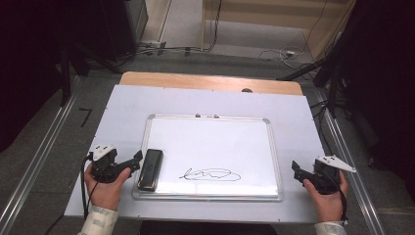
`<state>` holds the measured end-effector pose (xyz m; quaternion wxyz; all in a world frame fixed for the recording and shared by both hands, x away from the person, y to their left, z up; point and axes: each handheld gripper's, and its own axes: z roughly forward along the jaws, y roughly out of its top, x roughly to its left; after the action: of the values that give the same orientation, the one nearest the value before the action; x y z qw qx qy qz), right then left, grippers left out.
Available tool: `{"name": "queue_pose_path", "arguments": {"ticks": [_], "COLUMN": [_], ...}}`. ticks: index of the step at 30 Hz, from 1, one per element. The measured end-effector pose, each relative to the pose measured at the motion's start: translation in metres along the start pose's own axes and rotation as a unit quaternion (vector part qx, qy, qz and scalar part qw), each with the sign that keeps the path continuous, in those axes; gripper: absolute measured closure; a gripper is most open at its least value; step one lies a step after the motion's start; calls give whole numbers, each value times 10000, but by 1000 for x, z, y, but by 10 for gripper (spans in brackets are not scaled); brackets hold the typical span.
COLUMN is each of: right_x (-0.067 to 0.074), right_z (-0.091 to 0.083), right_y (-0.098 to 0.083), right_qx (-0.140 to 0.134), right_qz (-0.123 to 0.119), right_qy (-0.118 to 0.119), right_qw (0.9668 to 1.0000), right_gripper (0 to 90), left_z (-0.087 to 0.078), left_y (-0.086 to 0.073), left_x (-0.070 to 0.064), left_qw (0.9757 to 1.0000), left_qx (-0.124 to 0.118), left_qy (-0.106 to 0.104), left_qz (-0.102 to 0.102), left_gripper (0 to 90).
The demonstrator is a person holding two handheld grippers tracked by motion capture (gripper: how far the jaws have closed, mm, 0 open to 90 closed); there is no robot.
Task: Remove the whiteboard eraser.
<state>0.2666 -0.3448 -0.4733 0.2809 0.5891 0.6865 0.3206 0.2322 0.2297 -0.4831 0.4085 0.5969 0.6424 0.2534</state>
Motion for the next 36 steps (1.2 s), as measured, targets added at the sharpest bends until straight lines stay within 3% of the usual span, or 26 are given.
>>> {"name": "queue_pose_path", "arguments": {"ticks": [36], "right_x": [3], "right_z": [2], "right_y": [0], "right_qx": [107], "right_qz": [-12], "right_qy": [-88], "right_qw": [9999], "right_gripper": [159], "left_z": [10], "left_y": [-4], "left_x": [-33], "left_qw": [9992], "left_qx": [244], "left_qy": [-183], "left_qz": [242], "left_gripper": [114]}}
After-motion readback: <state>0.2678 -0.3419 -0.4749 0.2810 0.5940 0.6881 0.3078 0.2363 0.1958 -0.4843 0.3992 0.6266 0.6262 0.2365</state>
